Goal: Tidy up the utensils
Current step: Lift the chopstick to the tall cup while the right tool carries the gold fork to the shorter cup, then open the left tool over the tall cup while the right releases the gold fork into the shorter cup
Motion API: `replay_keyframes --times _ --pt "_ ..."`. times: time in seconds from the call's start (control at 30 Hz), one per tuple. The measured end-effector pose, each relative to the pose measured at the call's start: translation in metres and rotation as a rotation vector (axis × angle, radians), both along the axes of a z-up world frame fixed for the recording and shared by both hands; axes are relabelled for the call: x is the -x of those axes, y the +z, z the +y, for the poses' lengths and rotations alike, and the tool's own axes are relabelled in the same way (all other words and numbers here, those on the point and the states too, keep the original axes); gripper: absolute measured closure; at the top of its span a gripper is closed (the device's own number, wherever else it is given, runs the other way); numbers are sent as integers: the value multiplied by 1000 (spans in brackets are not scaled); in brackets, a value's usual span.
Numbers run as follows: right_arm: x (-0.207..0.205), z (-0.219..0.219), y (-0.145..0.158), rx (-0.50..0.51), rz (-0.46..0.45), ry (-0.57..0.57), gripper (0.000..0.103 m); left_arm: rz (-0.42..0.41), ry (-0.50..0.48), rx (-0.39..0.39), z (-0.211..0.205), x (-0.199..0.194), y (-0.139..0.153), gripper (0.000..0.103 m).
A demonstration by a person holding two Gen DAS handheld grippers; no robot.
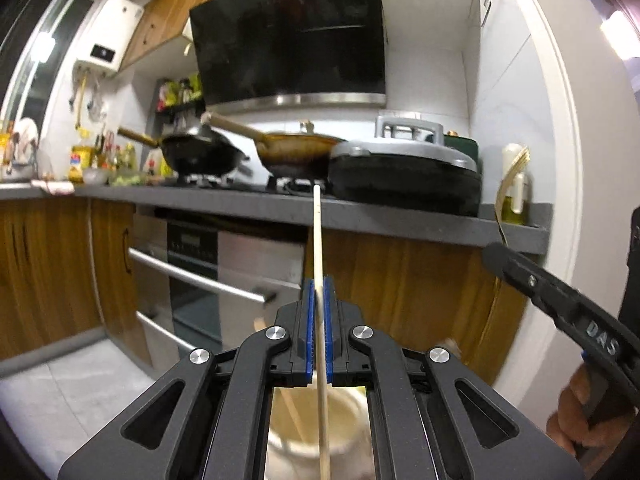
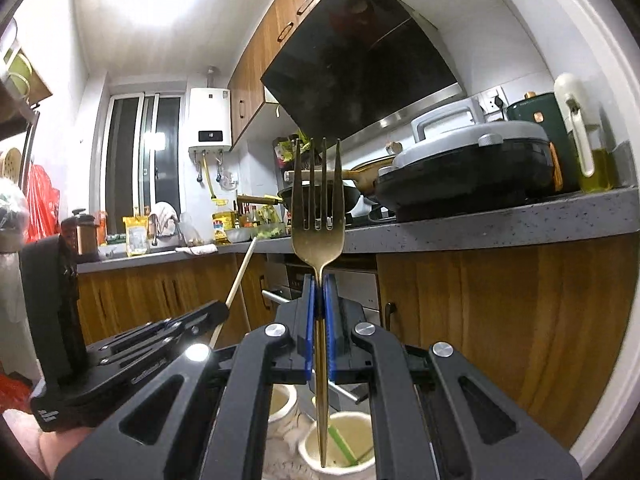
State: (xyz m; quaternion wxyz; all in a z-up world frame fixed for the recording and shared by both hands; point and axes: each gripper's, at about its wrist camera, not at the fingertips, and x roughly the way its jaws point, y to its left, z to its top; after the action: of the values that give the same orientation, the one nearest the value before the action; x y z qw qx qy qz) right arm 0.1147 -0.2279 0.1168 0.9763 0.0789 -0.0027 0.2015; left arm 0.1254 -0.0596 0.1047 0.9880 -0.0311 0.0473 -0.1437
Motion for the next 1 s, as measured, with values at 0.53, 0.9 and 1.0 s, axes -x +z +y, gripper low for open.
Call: replay_keyframes --times 0.53,0.9,1.0 --pt "-44 -1 -32 36 161 6 98 -72 75 -152 -35 -32 -22 98" --pt "-37 0 -48 50 217 41 98 -26 11 -157 -16 20 -32 98" --pt "-34 3 -53 66 224 40 98 45 1 -126 -6 24 -33 98"
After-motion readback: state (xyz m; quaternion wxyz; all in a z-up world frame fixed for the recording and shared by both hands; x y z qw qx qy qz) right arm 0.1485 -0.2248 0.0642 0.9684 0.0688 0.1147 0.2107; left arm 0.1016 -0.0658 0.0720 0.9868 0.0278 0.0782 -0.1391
